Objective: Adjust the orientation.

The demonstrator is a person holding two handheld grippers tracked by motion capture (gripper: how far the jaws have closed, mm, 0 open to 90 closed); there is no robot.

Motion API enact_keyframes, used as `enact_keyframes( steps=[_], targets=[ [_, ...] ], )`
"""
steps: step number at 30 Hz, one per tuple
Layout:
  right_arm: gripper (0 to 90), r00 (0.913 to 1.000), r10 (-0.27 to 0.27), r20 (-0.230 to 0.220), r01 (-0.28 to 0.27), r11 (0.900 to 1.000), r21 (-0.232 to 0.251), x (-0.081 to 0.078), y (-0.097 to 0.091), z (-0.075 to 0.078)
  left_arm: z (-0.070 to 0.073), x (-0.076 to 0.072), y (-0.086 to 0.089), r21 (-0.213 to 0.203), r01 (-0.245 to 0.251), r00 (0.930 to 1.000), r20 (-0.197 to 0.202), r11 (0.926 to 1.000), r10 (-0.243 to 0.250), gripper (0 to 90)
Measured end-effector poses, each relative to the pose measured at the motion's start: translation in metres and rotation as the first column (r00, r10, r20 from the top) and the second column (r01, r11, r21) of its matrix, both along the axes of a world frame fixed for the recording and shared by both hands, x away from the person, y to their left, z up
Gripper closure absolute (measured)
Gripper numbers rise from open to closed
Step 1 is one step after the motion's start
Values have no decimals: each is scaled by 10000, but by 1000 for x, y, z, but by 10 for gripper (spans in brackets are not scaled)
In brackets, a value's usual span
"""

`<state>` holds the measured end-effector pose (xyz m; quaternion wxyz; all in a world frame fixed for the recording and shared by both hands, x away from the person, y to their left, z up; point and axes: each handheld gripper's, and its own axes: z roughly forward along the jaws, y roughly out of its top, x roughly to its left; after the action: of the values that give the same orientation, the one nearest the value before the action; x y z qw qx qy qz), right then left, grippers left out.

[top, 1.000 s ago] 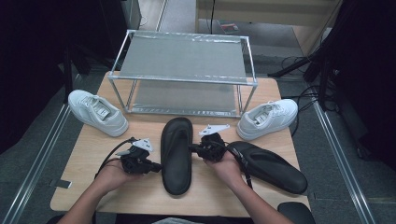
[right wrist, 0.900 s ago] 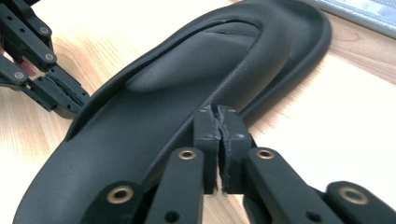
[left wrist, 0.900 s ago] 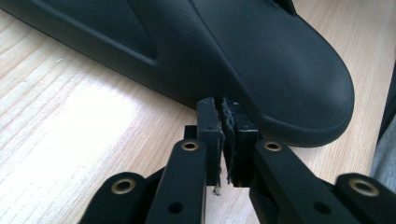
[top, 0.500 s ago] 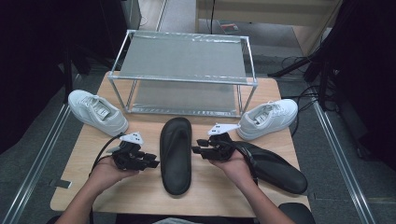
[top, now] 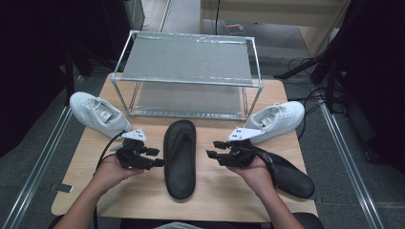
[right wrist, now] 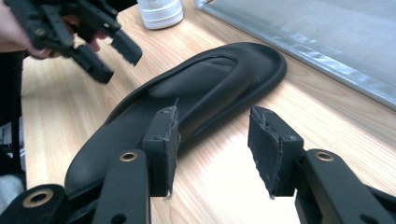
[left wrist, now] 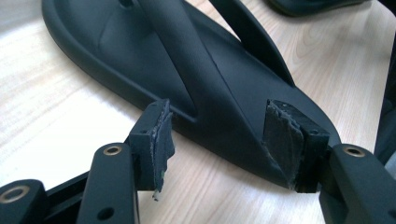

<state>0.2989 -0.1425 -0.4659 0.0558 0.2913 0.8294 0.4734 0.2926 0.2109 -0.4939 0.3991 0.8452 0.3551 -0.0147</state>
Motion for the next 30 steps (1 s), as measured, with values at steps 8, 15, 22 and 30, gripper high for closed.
enact_keyframes(
  steps=[8, 15, 22, 30],
  targets=[
    [543, 9983, -513, -286, 508, 9985, -185, -9, -36, -2, 4, 10, -7, 42, 84, 9997, 220, 10000, -85, 416],
    [519, 9945, -1042, -131, 1037, 9941, -310, -20, -61, -6, 6, 20, -18, -50, 219, 9991, 357, 9997, -217, 409],
    [489, 9839, -1788, -67, 1776, 9807, -812, -32, -94, -10, 6, 24, -22, -5, 376, 9986, 366, 9993, -376, 408],
    [485, 9740, -2260, 139, 2264, 9730, -453, -44, -128, -11, 5, 25, -19, 46, 300, 9990, 325, 9995, -301, 405]
  ],
)
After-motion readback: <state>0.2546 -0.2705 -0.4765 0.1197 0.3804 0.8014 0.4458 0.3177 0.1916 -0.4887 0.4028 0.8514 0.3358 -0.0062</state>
